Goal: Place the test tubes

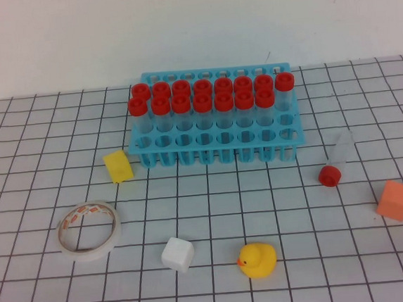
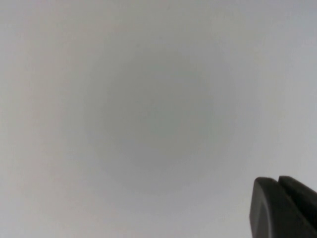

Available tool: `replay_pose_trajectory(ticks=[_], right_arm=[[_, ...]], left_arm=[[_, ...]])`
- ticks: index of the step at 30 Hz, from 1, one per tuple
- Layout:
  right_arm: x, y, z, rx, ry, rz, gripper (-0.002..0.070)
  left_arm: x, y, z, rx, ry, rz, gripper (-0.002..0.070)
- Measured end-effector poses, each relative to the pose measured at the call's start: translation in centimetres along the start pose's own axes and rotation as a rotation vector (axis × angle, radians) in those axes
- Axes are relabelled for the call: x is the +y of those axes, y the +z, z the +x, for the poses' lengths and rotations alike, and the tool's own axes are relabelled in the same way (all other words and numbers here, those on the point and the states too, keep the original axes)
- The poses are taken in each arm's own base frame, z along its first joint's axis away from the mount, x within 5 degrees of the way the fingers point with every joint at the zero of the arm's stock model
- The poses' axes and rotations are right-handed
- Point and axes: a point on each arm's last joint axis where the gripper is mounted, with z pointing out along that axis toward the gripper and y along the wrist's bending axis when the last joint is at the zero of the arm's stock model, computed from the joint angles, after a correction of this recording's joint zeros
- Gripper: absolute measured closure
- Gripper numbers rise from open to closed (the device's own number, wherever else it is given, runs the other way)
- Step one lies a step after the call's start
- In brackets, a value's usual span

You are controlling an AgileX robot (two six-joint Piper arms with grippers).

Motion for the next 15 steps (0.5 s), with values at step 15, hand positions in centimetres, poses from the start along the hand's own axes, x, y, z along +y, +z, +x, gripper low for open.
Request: replay_pose_trajectory(ticks=[15], right_arm=[[-0.2, 10.3, -8.9, 0.686, -0.295, -0.189, 0.0678]], left_arm=[[4.1, 1.3, 0.8, 0.701, -0.095, -0.473, 0.0676]])
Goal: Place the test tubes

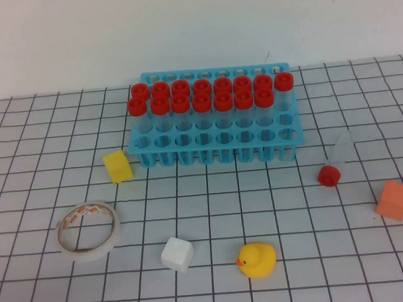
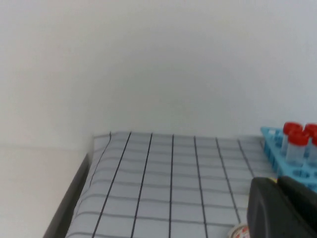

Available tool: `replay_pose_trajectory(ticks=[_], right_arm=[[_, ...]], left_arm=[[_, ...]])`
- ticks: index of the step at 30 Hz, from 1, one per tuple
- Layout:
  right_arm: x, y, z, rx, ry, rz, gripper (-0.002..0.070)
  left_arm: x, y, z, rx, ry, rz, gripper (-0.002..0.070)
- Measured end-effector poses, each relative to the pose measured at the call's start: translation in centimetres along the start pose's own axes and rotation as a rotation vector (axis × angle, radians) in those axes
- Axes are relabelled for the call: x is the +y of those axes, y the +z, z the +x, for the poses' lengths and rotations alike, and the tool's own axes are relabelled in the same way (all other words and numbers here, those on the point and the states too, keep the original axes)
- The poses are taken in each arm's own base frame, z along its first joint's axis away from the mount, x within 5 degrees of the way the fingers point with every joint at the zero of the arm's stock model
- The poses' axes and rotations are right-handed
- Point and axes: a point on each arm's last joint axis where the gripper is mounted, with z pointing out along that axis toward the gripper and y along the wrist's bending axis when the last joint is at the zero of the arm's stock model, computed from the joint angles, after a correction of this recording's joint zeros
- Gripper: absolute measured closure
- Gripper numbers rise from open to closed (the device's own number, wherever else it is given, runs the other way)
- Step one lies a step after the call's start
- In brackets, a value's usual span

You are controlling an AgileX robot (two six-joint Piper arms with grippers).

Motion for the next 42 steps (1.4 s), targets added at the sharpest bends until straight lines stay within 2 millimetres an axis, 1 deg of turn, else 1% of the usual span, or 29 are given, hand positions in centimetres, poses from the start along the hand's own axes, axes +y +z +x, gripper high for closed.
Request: replay_pose_trajectory(ticks=[1, 4, 8, 12, 15, 19, 21, 22, 25, 28, 29, 31, 34, 36, 39, 42], right_arm=[[-0.1, 0.6, -0.8, 0.017, -0.016, -0.033, 0.0678], [-0.3, 3.4, -2.7, 0.083, -0.107, -0.142, 0.0678], [-0.4, 7.2, -4.4, 0.144, -0.199, -0.277, 0.0678], [-0.3, 11.7, -5.7, 0.245, -0.26, -0.453, 0.0678], [-0.3, 14.9, -6.2, 0.315, -0.344, -0.579, 0.0678], [-0.1, 19.1, -6.3, 0.335, -0.555, -0.736, 0.0678], [0.4, 20.9, -6.3, 0.325, -0.652, -0.803, 0.0678], [1.0, 22.2, -6.6, 0.295, -0.731, -0.837, 0.0678], [2.5, 24.1, -6.9, 0.261, -0.802, -0.86, 0.0673], [4.5, 25.8, -6.9, 0.267, -0.904, -0.866, 0.0626], [5.2, 26.4, -6.6, 0.284, -0.95, -0.867, 0.0593], [6.4, 27.4, -6.1, 0.323, -1.028, -0.856, 0.0511], [7.9, 29.2, -5.2, 0.362, -1.061, -0.838, 0.0356], [8.9, 30.3, -4.5, 0.374, -1.075, -0.844, 0.0287], [9.8, 31.6, -3.4, 0.376, -1.114, -0.869, 0.025], [10.3, 32.7, -2.4, 0.38, -1.171, -0.895, 0.0241]], left_arm=[[0.1, 0.3, 0.2, 0.031, 0.01, -0.013, 0.0676], [0.3, 1.0, 0.9, 0.117, 0.037, -0.05, 0.0676], [0.7, 1.6, 1.8, 0.231, 0.053, -0.095, 0.0676], [0.6, 1.9, 2.3, 0.284, 0.001, -0.1, 0.0676], [0.6, 1.9, 2.5, 0.31, -0.007, -0.102, 0.0676], [0.5, 1.9, 2.7, 0.33, 0.002, -0.092, 0.0676], [0.5, 1.9, 2.7, 0.333, 0.006, -0.089, 0.0676], [0.5, 1.9, 2.7, 0.334, 0.006, -0.088, 0.0676], [0.5, 1.9, 2.7, 0.334, 0.007, -0.088, 0.0676], [0.5, 1.9, 2.7, 0.335, 0.01, -0.087, 0.0676], [0.5, 1.9, 2.7, 0.335, 0.013, -0.087, 0.0676], [0.5, 1.9, 2.7, 0.335, 0.015, -0.086, 0.0676], [0.5, 1.9, 2.7, 0.337, 0.023, -0.086, 0.0676], [0.5, 1.9, 2.7, 0.337, 0.027, -0.085, 0.0676], [0.5, 1.9, 2.7, 0.337, 0.038, -0.083, 0.0676], [0.5, 1.9, 2.7, 0.338, 0.045, -0.082, 0.0676]])
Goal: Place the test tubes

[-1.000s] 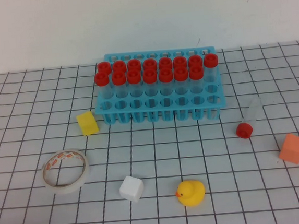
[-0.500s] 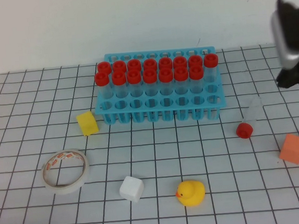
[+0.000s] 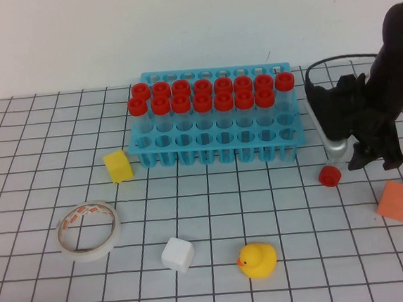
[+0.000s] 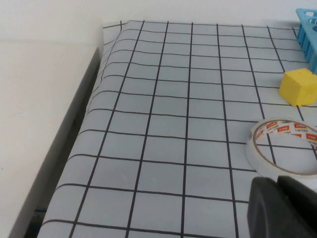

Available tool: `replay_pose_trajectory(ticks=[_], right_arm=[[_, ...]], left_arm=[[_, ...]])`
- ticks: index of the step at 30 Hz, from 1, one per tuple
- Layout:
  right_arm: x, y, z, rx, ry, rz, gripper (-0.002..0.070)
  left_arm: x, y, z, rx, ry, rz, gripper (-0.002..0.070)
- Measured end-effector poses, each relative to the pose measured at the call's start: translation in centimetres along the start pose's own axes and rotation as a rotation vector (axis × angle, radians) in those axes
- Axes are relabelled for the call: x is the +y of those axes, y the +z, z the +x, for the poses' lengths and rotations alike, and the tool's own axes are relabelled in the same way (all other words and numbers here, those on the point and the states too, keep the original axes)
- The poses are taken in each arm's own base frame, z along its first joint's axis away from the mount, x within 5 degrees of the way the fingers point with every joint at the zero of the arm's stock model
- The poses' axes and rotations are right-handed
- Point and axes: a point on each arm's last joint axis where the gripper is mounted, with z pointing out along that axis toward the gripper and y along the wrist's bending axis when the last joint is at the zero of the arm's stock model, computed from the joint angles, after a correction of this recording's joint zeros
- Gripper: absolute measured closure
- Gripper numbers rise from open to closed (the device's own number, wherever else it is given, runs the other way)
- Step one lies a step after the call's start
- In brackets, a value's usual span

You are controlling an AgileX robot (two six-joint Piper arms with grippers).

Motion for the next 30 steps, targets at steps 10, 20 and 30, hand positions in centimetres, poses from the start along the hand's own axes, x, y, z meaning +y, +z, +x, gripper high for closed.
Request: replay_pose_trajectory(ticks=[10, 20, 30], right_arm=[[-0.8, 1.8, 0.7, 0.061, -0.068, 0.051, 0.0239], [-0.9, 2.9, 0.8, 0.067, -0.088, 0.039, 0.0241], [-0.6, 3.0, 0.8, 0.064, -0.081, 0.003, 0.0443]], left_arm=[[-0.1, 0.2, 0.2, -0.022, 0.008, 0.018, 0.0676], [-0.2, 0.2, 0.2, -0.03, 0.014, 0.022, 0.0676], [-0.2, 0.2, 0.1, -0.032, 0.02, 0.023, 0.0676]])
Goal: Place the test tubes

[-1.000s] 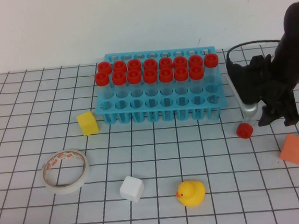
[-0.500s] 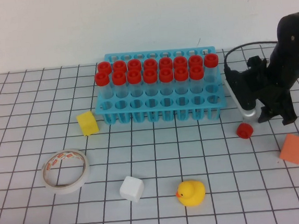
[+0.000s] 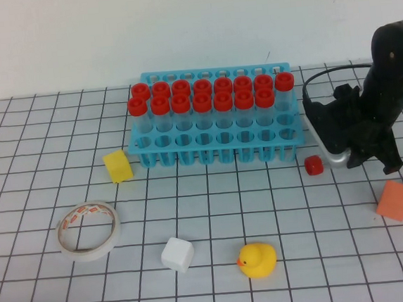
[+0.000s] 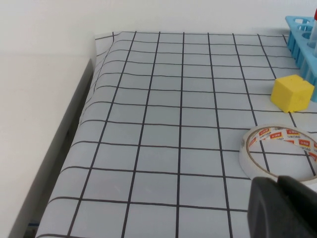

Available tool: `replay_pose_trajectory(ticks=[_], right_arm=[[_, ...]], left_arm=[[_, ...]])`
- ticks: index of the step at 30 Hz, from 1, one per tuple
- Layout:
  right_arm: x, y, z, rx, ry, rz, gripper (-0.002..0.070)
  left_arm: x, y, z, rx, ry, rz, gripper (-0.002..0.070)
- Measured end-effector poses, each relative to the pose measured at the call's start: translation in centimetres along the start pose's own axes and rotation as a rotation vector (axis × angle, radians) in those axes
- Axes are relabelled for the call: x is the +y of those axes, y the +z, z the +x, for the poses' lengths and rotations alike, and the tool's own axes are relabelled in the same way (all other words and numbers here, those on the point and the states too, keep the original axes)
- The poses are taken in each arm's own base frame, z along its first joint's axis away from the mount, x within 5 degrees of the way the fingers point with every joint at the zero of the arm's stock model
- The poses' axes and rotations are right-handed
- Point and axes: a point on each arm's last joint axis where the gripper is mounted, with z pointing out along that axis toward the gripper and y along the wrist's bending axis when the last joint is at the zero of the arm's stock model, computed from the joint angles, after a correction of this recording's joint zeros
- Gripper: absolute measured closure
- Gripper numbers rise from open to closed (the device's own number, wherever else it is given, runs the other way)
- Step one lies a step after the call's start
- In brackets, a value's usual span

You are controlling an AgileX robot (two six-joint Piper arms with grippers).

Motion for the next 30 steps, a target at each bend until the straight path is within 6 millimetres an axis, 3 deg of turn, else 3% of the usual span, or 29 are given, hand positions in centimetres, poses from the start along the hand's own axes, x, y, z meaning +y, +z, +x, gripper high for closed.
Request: replay_pose_trajectory(ticks=[7, 11, 20, 26, 30], right_arm=[[0.1, -0.3, 0.0, 0.005, 0.026, -0.005, 0.0443], [0.4, -2.2, 0.2, 0.021, 0.012, -0.004, 0.0443], [1.6, -9.6, -0.5, -0.048, 0.029, 0.059, 0.0443], [2.9, -15.5, -3.0, -0.332, 0.1, 0.154, 0.0443], [3.3, -18.8, -5.3, -0.632, 0.167, 0.194, 0.0443]], left_arm=[[0.0, 0.0, 0.0, -0.004, 0.002, 0.002, 0.0676], [0.0, 0.0, -0.1, -0.006, 0.002, 0.003, 0.0676], [-0.1, 0.0, -0.1, -0.011, 0.007, 0.006, 0.0676], [-0.3, 0.0, -0.5, -0.055, 0.006, 0.029, 0.0676], [-0.6, -0.1, -1.2, -0.128, 0.001, 0.065, 0.0676]])
